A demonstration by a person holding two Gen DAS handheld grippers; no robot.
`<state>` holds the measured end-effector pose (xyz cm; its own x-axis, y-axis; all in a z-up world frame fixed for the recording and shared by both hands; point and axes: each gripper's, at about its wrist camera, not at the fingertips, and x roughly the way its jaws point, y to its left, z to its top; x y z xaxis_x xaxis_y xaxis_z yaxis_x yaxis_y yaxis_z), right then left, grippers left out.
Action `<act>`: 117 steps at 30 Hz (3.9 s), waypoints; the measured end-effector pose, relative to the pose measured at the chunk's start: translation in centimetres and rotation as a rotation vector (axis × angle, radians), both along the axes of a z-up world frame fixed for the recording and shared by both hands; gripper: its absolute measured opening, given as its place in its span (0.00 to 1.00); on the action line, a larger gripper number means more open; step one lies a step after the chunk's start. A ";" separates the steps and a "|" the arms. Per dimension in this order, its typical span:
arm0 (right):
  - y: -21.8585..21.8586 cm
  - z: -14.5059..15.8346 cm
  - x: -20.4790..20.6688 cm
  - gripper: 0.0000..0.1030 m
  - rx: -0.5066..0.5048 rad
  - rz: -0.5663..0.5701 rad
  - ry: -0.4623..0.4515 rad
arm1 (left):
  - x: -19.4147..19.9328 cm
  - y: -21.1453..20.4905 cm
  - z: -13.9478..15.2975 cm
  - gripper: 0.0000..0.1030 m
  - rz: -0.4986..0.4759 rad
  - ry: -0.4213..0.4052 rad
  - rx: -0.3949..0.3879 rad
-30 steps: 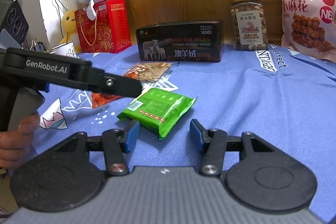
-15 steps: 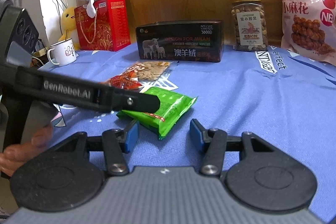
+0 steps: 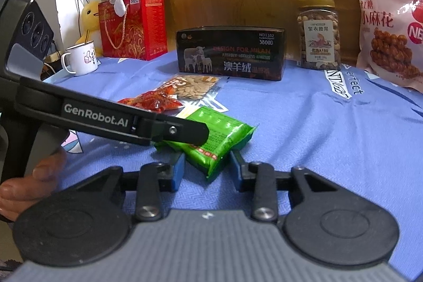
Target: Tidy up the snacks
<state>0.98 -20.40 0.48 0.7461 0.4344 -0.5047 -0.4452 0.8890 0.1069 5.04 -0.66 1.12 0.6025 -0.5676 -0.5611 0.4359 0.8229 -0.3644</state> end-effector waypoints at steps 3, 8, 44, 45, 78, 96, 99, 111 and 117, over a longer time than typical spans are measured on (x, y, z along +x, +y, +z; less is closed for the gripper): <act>-0.1 0.0 0.0 0.38 0.005 0.000 0.002 | 0.1 0.1 0.0 0.41 0.001 0.006 -0.006; -0.1 0.0 0.0 0.39 0.014 0.003 0.006 | 0.0 0.0 0.0 0.50 -0.009 -0.004 0.006; 0.5 -0.2 -0.3 0.45 -0.045 -0.012 -0.013 | -0.4 0.1 0.0 0.45 -0.014 0.001 -0.006; 0.6 -0.2 -0.4 0.38 -0.051 -0.023 -0.019 | -0.3 0.1 -0.1 0.43 -0.013 0.003 -0.010; 2.7 5.7 18.5 0.53 0.072 -0.005 -0.150 | 20.0 5.0 7.4 0.41 0.347 -0.041 0.036; -0.6 -0.5 16.0 0.38 0.486 -0.071 0.365 | 10.4 8.7 -0.1 0.42 0.258 0.201 -0.002; -0.3 -1.2 16.5 0.34 0.577 -0.047 0.436 | 10.0 7.8 -0.1 0.43 0.258 0.180 0.017; -1.9 -1.7 14.4 0.17 0.676 -0.133 0.386 | 9.9 7.3 -0.1 0.45 0.213 0.195 -0.060; -5.6 -1.6 12.1 0.17 0.864 -0.134 0.393 | 8.7 7.1 1.3 0.68 0.167 0.195 -0.145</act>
<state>13.05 -26.05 -1.09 0.6625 0.6968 -0.2749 -0.1383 0.4744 0.8694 13.77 6.42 2.37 0.5831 -0.5525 -0.5956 0.2093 0.8105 -0.5470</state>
